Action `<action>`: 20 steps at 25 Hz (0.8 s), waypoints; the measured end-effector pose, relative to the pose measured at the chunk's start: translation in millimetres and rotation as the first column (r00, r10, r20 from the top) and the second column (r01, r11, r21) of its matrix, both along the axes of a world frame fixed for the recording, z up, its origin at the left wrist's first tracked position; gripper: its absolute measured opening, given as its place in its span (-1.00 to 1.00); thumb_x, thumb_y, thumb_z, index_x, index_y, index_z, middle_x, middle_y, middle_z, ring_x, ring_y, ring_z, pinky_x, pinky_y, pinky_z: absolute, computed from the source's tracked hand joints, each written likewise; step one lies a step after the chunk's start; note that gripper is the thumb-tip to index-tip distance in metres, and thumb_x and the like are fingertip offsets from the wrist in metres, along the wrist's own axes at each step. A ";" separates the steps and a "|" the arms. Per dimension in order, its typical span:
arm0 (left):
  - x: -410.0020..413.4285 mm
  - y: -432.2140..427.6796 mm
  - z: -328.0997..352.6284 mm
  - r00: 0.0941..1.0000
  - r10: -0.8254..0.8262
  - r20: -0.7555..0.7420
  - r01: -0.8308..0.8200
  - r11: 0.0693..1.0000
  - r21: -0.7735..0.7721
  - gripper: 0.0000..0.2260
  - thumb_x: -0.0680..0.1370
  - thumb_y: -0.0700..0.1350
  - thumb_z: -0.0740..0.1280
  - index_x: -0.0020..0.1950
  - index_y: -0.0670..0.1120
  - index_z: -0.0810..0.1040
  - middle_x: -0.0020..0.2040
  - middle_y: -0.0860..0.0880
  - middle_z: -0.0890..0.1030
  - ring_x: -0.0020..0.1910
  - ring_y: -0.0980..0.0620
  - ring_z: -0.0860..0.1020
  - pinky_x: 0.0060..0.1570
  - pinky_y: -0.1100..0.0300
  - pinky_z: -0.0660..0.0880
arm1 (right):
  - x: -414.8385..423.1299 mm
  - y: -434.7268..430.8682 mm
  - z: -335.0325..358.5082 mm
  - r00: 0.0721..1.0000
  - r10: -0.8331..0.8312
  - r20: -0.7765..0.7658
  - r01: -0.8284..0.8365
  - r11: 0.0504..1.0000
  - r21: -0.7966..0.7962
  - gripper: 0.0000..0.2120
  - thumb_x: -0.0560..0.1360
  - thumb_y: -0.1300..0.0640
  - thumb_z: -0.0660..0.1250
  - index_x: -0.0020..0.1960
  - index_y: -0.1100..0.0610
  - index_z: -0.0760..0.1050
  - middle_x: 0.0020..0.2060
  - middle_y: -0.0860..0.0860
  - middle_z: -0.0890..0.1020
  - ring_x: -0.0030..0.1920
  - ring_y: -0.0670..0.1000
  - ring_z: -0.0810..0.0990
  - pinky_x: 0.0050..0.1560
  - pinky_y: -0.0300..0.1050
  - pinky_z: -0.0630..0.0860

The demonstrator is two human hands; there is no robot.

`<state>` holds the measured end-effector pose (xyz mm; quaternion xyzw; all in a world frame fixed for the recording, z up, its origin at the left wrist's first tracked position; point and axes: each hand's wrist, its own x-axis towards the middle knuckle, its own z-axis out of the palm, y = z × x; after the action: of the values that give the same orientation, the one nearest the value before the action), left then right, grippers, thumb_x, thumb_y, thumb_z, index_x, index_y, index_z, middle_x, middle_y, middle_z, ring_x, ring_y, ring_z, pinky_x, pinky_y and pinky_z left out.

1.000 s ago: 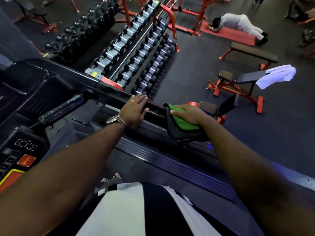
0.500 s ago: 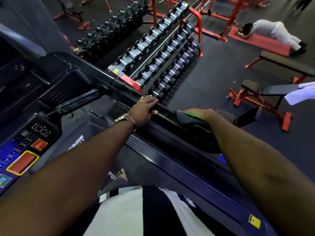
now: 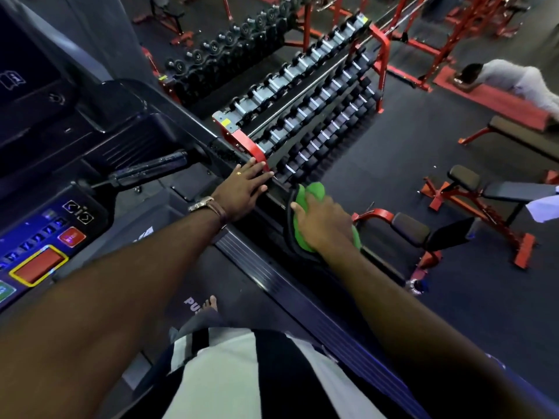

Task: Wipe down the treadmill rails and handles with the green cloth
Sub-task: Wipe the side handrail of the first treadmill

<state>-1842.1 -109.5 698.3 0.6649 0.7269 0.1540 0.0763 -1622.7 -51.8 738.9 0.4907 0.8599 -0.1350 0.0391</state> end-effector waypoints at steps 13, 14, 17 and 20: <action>-32.6 5.1 4.5 0.979 -0.202 -0.020 0.202 0.979 0.023 -0.57 0.61 0.05 0.03 0.40 -0.04 0.44 0.39 -0.11 0.44 0.45 -0.15 0.29 0.42 -0.06 0.21 | -27.5 -51.4 -76.1 0.743 0.459 0.487 -0.668 0.532 0.520 -0.34 0.62 0.08 -0.03 0.51 0.44 -0.25 0.58 0.17 -0.09 0.57 0.24 -0.02 0.56 0.05 0.02; -35.7 5.5 4.5 0.977 -0.211 -0.002 0.211 0.977 0.031 -0.59 0.62 0.03 0.06 0.41 -0.04 0.44 0.41 -0.10 0.43 0.46 -0.13 0.27 0.43 -0.07 0.21 | -24.5 -48.3 -75.7 0.708 0.448 0.546 -0.704 0.510 0.494 -0.33 0.62 0.06 -0.02 0.52 0.43 -0.24 0.58 0.18 -0.11 0.57 0.22 -0.06 0.57 0.04 -0.04; -40.6 3.1 0.0 0.971 -0.235 0.029 0.232 0.969 0.083 -0.64 0.62 -0.06 0.16 0.42 -0.04 0.42 0.43 -0.10 0.40 0.48 -0.12 0.23 0.44 -0.08 0.20 | 3.5 -41.5 -71.5 0.545 0.491 0.680 -0.838 0.343 0.423 -0.42 0.60 0.07 0.03 0.49 0.33 -0.06 0.57 0.22 -0.13 0.57 0.23 -0.13 0.56 0.10 -0.15; -40.7 -2.3 -7.5 0.985 -0.172 -0.015 0.172 0.977 0.124 -0.62 0.62 0.03 0.09 0.42 0.02 0.43 0.44 -0.12 0.38 0.48 -0.16 0.22 0.45 -0.08 0.15 | -8.8 -43.1 -62.6 0.461 0.426 0.778 -0.883 0.309 0.354 -0.34 0.59 0.08 0.04 0.41 0.45 -0.25 0.57 0.18 -0.12 0.57 0.19 -0.14 0.56 0.10 -0.16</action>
<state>-1882.8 -111.7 690.8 0.7291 0.6557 0.1906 0.0460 -1631.4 -94.9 676.3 0.0535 0.9052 0.3979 0.1393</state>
